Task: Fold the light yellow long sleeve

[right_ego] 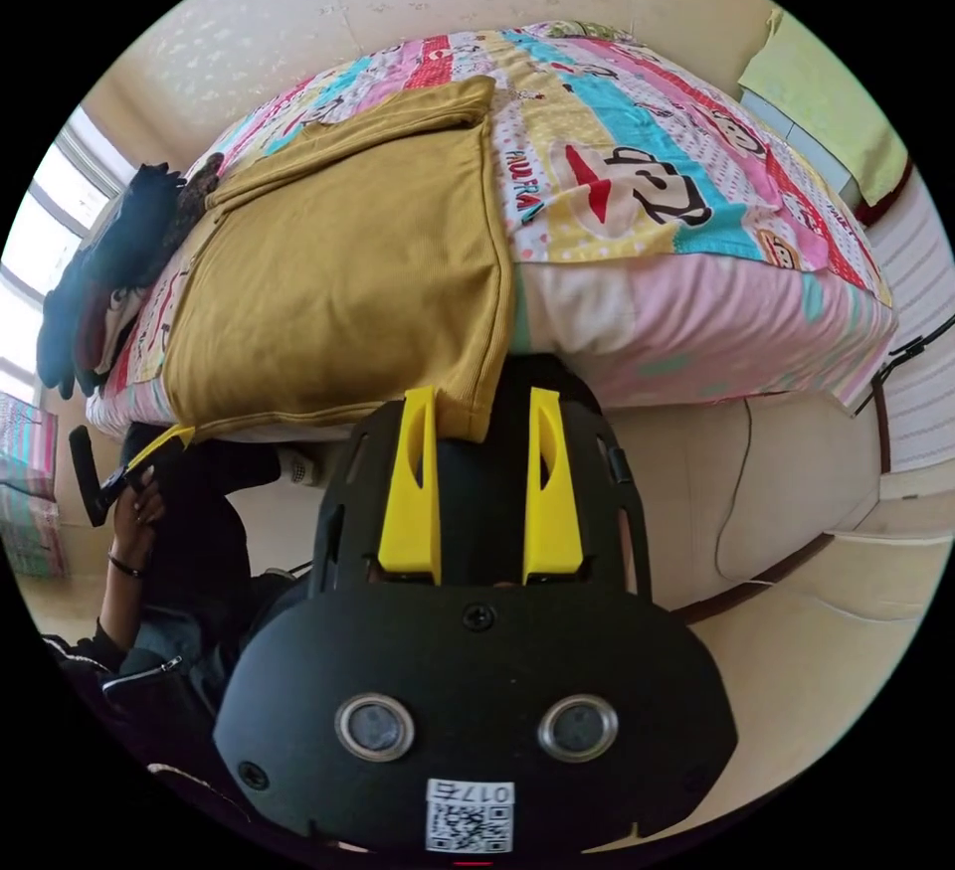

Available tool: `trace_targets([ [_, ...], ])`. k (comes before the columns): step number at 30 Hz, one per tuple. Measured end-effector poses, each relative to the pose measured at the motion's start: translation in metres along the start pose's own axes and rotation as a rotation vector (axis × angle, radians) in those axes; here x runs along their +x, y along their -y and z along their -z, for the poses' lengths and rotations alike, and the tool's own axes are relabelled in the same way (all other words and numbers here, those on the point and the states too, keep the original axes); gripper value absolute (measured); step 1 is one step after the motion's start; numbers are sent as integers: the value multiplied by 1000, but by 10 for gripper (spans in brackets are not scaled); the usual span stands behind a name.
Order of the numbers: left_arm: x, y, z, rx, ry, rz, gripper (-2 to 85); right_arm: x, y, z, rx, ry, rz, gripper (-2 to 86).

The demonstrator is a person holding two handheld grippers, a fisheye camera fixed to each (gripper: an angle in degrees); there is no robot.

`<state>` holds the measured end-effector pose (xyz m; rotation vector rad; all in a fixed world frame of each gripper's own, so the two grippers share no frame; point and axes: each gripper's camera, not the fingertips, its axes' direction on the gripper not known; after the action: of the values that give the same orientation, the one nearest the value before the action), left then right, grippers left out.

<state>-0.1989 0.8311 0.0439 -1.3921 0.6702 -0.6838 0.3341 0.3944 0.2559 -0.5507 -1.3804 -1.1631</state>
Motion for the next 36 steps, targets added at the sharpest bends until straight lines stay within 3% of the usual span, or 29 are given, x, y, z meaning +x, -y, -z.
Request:
trace_targets([
  [9, -15, -12, 5, -12, -84, -24, 45, 6, -1, 18, -16, 1, 50, 121],
  [16, -23, -24, 37, 25, -143, -54, 39, 11, -6, 42, -29, 61, 113, 59],
  [21, -25, -40, 96, 175, -189, -148, 36, 20, -10, 91, 36, 99, 157, 52],
  [25, -38, -46, 149, 296, -259, -118, 35, 34, -17, 161, 162, 301, 187, 47],
  [29, -34, -54, 217, 366, -199, -195, 33, 39, -31, 213, 198, 452, 244, 48],
  [36, -22, -93, 306, 291, -253, -338, 37, 45, -92, 298, 206, 485, 360, 57],
])
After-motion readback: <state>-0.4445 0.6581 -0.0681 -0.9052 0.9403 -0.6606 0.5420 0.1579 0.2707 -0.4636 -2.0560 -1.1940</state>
